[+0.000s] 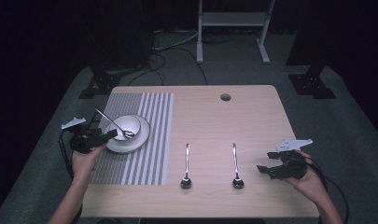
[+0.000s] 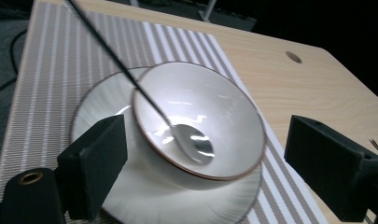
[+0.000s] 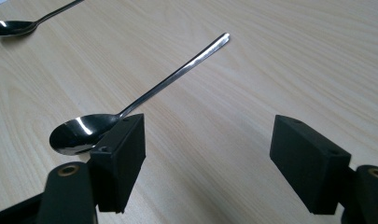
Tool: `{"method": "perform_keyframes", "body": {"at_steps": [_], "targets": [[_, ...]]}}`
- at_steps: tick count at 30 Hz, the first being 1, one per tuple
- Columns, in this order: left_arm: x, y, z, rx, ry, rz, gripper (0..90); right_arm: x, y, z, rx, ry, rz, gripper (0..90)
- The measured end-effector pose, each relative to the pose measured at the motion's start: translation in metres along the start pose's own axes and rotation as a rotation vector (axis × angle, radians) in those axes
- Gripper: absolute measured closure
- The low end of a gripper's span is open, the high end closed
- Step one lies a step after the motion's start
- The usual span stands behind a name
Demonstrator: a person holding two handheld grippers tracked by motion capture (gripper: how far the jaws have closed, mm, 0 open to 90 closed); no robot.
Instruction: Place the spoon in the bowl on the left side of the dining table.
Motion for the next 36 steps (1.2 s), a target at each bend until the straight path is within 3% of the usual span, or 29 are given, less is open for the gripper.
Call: {"method": "perform_keyframes", "body": {"at_steps": [8,30,33,36], "targets": [[-0.004,-0.002,0.018,-0.032,-0.07,-0.025,9.7,-0.002,-0.002,-0.001,0.001,-0.006,-0.002,24.8],[-0.013,-0.028,0.059,-0.105,-0.17,-0.093,9.5,-0.004,0.0,0.001,-0.003,-0.021,0.015,24.8],[-0.014,-0.032,0.068,-0.099,-0.207,-0.101,9.4,-0.005,0.001,0.002,-0.004,-0.023,0.016,24.8],[-0.016,-0.036,0.077,-0.12,-0.23,-0.114,9.4,-0.006,0.001,0.002,-0.004,-0.025,0.017,24.8]]}}
Point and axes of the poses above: each handheld gripper's, and its own axes: y roughly backward along the jaws, x roughly out of its top, z roughly to its right, the point moved 2 cm from there along -y, roughly forward along the jaws, and after that the axes turned 10 degrees about -x, right-handed, at the moved point
